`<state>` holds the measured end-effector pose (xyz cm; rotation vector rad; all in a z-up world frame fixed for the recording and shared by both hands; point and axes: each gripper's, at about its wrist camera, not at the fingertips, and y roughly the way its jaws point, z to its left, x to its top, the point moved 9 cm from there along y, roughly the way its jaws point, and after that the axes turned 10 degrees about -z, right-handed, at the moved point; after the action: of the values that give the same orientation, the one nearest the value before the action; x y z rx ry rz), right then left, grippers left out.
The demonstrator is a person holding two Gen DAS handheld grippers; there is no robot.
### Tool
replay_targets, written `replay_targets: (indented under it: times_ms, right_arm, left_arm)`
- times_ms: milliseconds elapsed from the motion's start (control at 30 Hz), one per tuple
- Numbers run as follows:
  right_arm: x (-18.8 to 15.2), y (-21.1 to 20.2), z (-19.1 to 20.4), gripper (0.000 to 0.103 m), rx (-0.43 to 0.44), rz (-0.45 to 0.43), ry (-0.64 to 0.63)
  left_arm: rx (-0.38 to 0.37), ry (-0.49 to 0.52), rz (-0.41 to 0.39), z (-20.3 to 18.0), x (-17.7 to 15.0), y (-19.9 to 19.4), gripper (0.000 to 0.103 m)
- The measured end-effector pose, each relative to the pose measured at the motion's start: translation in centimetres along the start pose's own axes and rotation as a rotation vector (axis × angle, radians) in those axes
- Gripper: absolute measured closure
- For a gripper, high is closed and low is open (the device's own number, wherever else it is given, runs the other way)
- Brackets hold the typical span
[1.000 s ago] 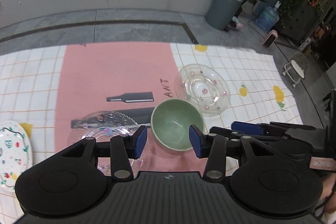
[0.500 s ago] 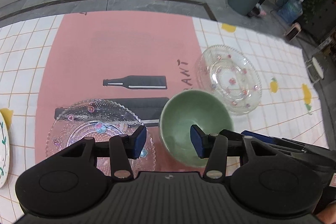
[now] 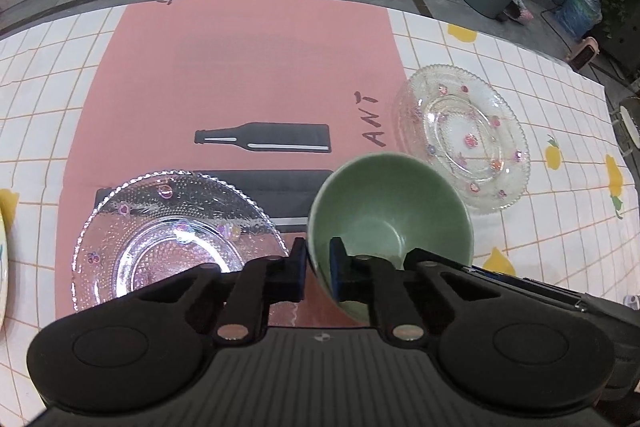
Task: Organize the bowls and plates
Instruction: 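Lift and carry the green bowl with the left gripper to the steel bowls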
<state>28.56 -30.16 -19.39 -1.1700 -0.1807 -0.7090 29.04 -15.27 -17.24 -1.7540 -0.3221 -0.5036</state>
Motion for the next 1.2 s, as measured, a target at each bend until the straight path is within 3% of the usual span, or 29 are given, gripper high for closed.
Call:
replay_targets:
  times_ms: [400,867,1200]
  right_arm:
    - [-1.1,-2.6,0.7,0.087,0.010,-0.010,0.042]
    - [-2.8,-10.9,2.9,0.087,0.102,-0.093,0.039]
    - [-6.6,-16.5,6.7,0.087,0.184,-0.123,-0.021]
  left_arm:
    - [0.006,-0.017,-0.013,0.2,-0.9,-2.6,0.094]
    - [0.047,0.004,-0.128,-1.3,-2.3,-11.3,0.094]
    - [0.061,-0.066,-0.208,1.1,-5.5,-18.4,0.094]
